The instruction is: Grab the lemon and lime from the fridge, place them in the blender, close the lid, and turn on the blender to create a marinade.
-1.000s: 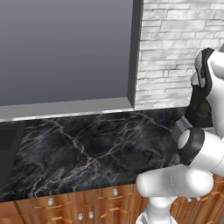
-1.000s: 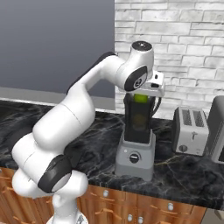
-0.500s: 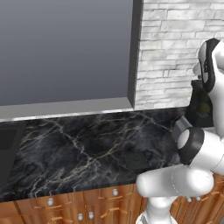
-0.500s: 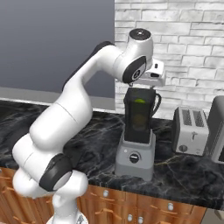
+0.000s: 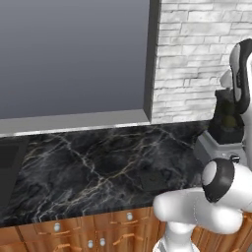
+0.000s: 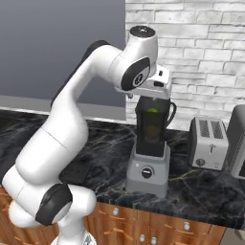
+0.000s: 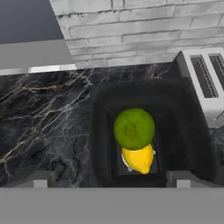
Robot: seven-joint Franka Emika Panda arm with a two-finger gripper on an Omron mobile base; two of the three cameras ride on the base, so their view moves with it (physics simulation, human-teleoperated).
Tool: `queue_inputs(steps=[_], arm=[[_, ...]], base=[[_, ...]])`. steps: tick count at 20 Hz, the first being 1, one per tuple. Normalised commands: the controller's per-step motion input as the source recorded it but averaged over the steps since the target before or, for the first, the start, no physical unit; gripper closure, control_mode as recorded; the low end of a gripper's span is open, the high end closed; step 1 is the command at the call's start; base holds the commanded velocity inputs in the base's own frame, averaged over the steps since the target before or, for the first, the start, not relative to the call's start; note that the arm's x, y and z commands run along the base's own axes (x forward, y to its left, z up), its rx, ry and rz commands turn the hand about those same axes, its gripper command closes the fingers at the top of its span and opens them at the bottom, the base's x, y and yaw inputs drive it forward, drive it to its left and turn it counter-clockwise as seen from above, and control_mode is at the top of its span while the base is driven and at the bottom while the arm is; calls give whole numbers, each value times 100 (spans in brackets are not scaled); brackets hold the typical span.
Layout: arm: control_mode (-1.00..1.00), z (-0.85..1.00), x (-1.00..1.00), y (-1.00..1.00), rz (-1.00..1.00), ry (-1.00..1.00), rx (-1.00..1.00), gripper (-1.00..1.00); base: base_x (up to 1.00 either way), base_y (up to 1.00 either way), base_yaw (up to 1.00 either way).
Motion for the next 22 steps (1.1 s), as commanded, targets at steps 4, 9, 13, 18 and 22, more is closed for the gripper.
queue_inputs(steps=[4, 9, 13, 18, 22], arm=[[-100, -35, -96, 100, 0, 0, 0, -100], [-100, -45, -80, 100, -1, 0, -2, -100], [-100, -62, -59, 100, -7, 6, 0, -100], [-100, -63, -21, 100, -9, 12, 0, -100], [-100, -56, 4, 89, -4, 15, 0, -100]], base=[[0, 0, 0], [0, 0, 0], [0, 0, 0], [0, 0, 0], [0, 0, 0]])
